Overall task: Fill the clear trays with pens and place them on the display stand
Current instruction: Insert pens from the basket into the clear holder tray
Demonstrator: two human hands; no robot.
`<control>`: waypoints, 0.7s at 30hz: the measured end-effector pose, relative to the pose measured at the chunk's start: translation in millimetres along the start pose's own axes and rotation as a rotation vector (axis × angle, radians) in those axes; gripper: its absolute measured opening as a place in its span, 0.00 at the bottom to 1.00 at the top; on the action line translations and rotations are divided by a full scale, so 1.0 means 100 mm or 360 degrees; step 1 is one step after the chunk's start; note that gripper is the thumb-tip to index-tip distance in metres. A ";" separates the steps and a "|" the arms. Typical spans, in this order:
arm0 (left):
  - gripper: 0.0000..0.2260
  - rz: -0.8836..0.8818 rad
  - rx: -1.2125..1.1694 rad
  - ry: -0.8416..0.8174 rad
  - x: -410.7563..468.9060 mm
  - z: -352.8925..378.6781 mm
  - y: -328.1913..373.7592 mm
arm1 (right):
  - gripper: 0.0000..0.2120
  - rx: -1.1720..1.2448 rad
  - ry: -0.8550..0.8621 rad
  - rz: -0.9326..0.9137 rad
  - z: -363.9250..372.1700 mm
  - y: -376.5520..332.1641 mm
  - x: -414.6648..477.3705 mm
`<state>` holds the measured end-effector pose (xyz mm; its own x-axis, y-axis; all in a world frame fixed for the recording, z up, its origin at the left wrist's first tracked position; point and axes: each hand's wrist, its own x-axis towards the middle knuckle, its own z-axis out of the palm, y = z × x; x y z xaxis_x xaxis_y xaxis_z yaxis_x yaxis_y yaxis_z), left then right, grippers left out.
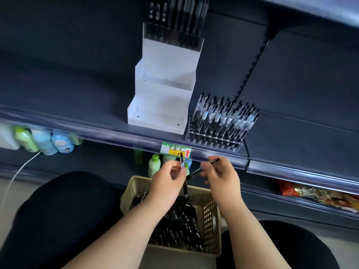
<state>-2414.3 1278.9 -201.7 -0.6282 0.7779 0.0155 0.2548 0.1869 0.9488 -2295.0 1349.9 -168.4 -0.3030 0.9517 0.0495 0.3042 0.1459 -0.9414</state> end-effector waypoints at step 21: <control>0.06 0.0508 -0.0255 0.0137 1.40 -0.46 0.96 | 0.07 -0.0467 0.0129 -0.0737 -0.08 -1.23 1.33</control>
<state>-2512.0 1378.0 -94.4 -0.5968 0.7273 0.3388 0.3337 -0.1590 0.9292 -2365.0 1460.5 -43.2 -0.3979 0.7861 0.4730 0.3978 0.6124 -0.6832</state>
